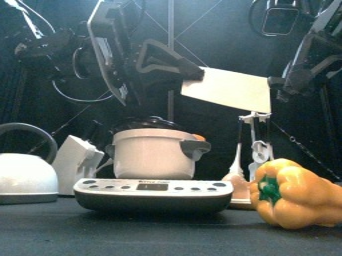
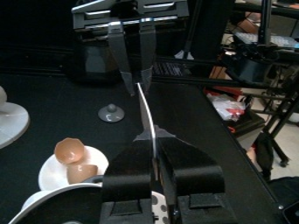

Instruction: Cut squash

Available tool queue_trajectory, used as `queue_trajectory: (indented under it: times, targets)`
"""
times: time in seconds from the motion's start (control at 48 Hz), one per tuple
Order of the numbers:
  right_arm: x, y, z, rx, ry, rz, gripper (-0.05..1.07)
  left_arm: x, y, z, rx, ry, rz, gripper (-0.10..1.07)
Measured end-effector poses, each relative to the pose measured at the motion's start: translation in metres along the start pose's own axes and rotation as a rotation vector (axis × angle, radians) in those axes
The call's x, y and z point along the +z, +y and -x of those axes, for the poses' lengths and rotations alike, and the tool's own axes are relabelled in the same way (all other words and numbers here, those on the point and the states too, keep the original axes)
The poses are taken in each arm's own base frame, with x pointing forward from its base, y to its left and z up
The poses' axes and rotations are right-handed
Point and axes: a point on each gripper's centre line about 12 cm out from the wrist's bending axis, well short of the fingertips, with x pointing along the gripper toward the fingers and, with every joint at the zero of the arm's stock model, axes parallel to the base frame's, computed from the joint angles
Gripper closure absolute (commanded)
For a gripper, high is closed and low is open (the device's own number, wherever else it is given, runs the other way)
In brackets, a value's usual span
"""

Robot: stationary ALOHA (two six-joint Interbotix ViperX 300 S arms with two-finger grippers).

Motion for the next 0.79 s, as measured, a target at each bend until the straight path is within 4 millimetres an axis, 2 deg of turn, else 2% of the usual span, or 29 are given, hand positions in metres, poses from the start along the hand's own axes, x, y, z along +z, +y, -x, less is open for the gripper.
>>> queue_trajectory:
  times: [0.333,0.646,0.792]
  targets:
    - [-0.013,0.014,-0.005,0.034,0.061,-0.043,0.51,-0.021,-0.021,-0.008,-0.047,0.048,-0.005,0.60]
    - [-0.035,0.021,-0.030,0.002,0.175,-0.032,0.51,-0.038,-0.034,-0.020,-0.060,0.146,-0.001,0.60]
    - [-0.041,0.020,-0.035,-0.017,0.200,-0.024,0.51,-0.043,-0.037,-0.026,-0.065,0.187,-0.004,0.60]
